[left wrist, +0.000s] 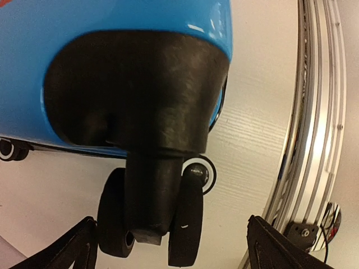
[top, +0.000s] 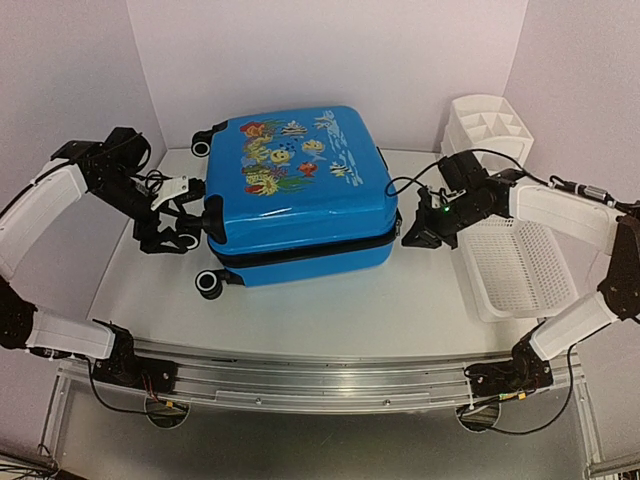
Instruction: Open, take out, and arrange the luggage
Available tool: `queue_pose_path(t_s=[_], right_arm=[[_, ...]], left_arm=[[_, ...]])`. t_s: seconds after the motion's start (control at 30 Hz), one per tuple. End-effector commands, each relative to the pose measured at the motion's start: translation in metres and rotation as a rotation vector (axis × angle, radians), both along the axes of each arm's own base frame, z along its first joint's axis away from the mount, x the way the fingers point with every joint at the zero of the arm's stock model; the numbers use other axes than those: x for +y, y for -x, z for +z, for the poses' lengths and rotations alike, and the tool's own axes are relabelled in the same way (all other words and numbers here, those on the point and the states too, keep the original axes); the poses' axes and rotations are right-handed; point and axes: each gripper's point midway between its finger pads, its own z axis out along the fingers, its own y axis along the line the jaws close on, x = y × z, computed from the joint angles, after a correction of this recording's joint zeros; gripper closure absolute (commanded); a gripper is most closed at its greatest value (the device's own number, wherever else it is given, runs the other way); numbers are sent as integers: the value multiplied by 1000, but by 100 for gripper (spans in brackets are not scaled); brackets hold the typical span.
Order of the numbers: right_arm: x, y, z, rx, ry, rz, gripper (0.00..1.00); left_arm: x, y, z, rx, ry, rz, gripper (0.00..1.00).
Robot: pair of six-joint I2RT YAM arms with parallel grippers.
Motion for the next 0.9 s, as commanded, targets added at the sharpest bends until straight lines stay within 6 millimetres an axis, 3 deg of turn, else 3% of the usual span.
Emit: queue_pose_path(t_s=[0.0,0.2,0.37,0.57,0.73,0.87], right_arm=[[-10,-6,13,-50,83,-3,100],[0,-11,27,-66,42,-2,73],[-3,-20,20,-21,50,-107,55],[10,-32,17,12,-25,-178,50],[5,-37,3,17,14,-204,55],[10,-41,-1,21,5,-196,61]], left_arm=[[10,3,-8,-15,-88,-125,9],[-8,0,-9,13,-4,-144,12],[-13,0,-20,32,-1,-155,16],[-25,-6,-16,13,33,-171,29],[-30,-1,-23,45,44,-188,57],[-37,2,-22,64,69,-190,97]])
